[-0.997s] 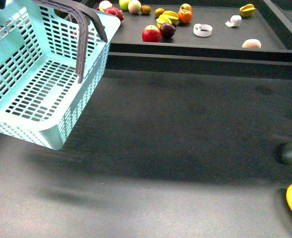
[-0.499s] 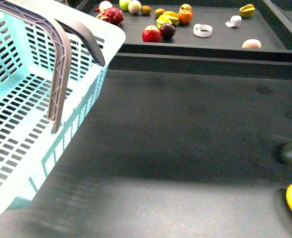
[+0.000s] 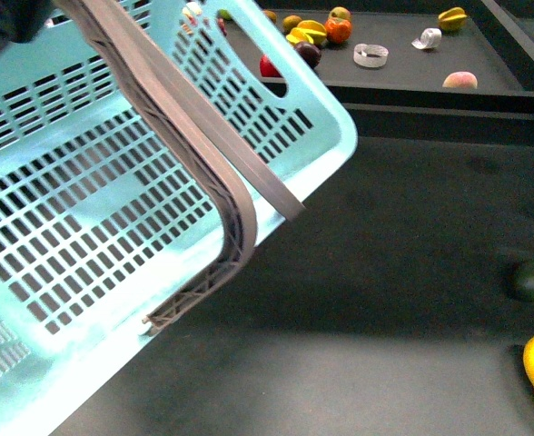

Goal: Pick mango with right arm and hold basket with left

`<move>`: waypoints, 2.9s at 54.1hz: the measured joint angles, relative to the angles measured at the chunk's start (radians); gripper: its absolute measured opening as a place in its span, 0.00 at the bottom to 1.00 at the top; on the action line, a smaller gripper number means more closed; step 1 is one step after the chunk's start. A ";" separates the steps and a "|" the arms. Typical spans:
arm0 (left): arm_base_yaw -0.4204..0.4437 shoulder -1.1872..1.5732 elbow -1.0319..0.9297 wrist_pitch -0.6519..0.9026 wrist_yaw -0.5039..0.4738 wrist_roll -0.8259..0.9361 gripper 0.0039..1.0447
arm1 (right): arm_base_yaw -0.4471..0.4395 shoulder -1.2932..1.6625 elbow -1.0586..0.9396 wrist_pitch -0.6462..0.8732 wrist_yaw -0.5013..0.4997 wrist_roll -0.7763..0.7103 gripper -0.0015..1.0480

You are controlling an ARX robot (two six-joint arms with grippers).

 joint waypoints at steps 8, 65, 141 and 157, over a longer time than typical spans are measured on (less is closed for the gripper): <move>-0.061 0.092 0.042 0.077 0.019 0.097 0.05 | 0.000 0.000 0.000 0.000 0.000 0.000 0.92; -0.102 0.483 0.347 0.114 0.241 0.378 0.05 | 0.000 0.000 0.000 0.000 0.000 0.000 0.92; -0.100 0.484 0.347 0.114 0.242 0.378 0.05 | -0.090 0.496 0.049 0.214 0.029 0.019 0.92; -0.100 0.484 0.348 0.114 0.242 0.378 0.05 | -0.207 1.351 0.156 0.835 -0.042 -0.005 0.92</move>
